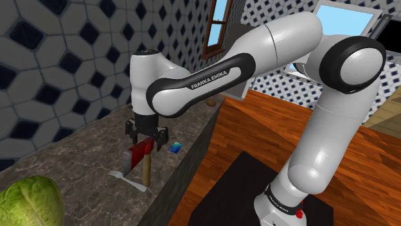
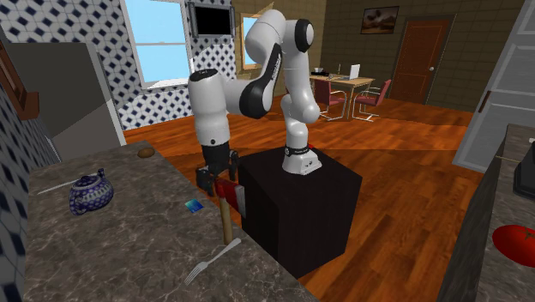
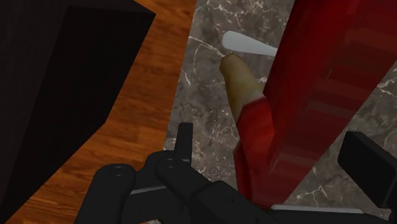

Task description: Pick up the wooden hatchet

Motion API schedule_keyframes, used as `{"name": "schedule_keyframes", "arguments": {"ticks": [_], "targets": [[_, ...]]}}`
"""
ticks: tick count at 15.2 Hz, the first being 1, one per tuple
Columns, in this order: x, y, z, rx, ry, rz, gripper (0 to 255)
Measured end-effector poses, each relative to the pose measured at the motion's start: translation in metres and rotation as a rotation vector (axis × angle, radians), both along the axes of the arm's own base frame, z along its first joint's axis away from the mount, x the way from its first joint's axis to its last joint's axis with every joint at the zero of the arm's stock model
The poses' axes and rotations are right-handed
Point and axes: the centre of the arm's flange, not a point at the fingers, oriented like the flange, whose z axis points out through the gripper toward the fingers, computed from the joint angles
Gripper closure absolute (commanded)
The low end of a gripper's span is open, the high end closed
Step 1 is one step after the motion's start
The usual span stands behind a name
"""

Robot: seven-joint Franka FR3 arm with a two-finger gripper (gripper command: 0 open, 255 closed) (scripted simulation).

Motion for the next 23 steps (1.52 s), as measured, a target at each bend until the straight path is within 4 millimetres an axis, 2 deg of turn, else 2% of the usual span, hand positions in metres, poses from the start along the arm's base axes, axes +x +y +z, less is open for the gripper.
{"name": "schedule_keyframes", "arguments": {"ticks": [11, 23], "targets": [[0.000, 0.000, 0.001, 0.000, -0.001, 0.000, 255], [0.000, 0.000, 0.061, 0.000, 0.000, 0.000, 255]]}}
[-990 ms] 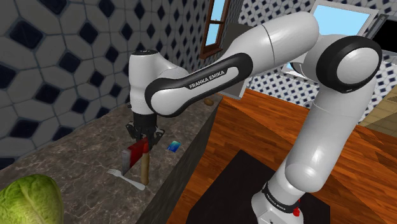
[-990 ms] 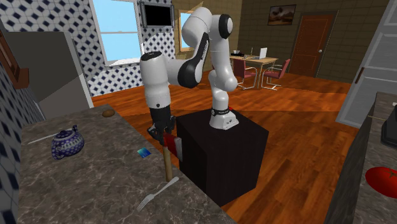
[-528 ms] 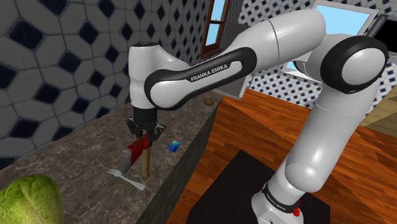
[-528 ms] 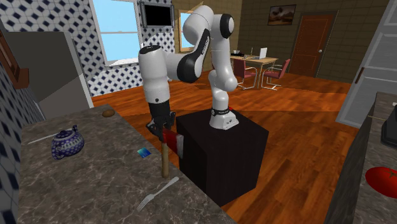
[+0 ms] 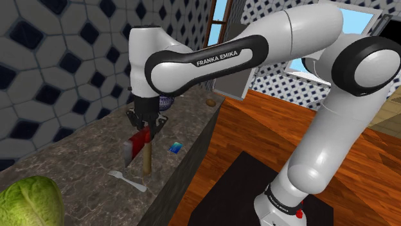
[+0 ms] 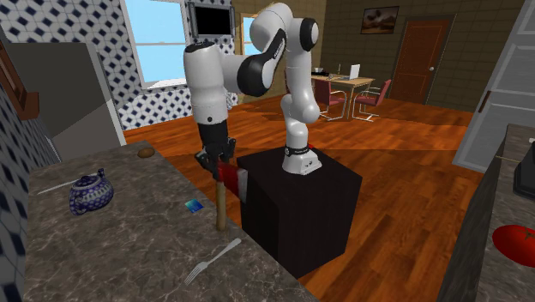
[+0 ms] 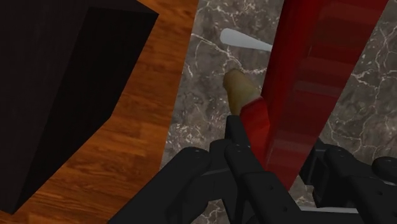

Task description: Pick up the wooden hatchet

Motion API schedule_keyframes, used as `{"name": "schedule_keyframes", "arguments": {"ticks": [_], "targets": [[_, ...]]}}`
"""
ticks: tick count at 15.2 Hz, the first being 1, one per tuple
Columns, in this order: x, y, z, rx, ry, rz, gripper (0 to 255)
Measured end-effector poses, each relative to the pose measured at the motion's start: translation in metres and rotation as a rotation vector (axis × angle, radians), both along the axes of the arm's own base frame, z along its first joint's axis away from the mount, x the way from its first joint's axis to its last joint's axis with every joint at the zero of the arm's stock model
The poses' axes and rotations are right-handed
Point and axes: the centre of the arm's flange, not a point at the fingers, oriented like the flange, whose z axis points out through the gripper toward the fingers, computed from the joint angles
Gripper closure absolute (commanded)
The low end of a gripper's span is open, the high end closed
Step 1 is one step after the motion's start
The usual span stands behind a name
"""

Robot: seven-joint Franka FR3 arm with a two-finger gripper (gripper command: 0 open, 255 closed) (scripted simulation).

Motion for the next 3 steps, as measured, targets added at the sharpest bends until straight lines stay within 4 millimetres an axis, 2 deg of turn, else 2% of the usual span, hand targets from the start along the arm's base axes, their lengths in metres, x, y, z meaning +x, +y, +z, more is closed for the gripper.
{"name": "schedule_keyframes", "arguments": {"ticks": [3], "targets": [[-0.0006, 0.0006, 0.0144, 0.000, 0.000, 0.000, 255]]}}
